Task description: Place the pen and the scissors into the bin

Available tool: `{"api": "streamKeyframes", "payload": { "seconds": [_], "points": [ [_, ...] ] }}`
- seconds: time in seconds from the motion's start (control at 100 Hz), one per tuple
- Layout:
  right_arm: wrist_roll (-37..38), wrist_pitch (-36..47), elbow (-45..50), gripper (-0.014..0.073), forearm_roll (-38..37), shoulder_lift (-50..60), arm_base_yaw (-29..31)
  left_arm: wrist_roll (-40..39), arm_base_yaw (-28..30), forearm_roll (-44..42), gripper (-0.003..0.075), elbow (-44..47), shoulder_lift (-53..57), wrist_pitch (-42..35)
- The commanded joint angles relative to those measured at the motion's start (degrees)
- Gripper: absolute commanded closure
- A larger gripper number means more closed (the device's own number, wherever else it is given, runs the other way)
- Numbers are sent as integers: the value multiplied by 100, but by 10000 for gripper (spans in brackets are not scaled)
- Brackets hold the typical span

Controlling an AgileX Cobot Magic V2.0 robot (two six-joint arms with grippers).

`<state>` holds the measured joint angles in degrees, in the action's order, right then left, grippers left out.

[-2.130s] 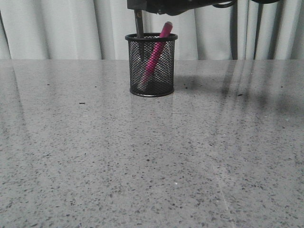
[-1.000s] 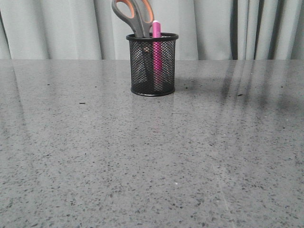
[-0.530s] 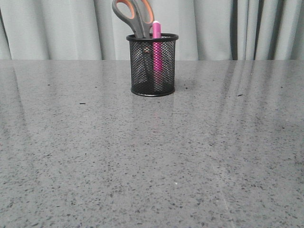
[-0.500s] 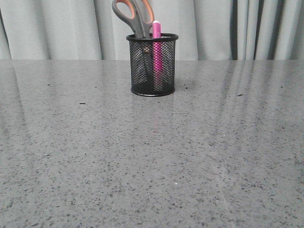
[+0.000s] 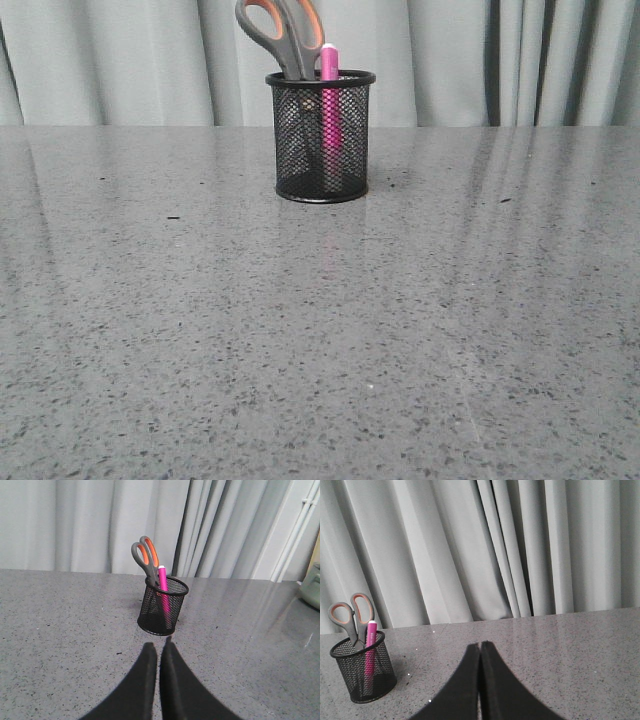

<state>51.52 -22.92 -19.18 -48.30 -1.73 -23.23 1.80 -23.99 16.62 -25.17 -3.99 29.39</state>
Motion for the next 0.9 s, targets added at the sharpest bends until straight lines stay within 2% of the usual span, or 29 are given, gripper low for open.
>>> {"api": "streamKeyframes", "payload": {
  "seconds": [0.0,0.64,0.76,0.83,0.89],
  "points": [
    [13,367,-141,666,-138,-79,18,-49,-51,123,740,-130,-79,-464],
    [13,369,-141,666,-138,-79,18,-49,-51,123,740,-117,-79,-424],
    [13,369,-141,666,-138,-79,18,-49,-31,112,740,116,-79,-424],
    [13,369,-141,666,-138,-79,18,52,75,-287,740,392,-41,-737],
    [13,369,-141,666,-138,-79,18,288,285,-521,740,713,-1,-1299]
  ]
}}
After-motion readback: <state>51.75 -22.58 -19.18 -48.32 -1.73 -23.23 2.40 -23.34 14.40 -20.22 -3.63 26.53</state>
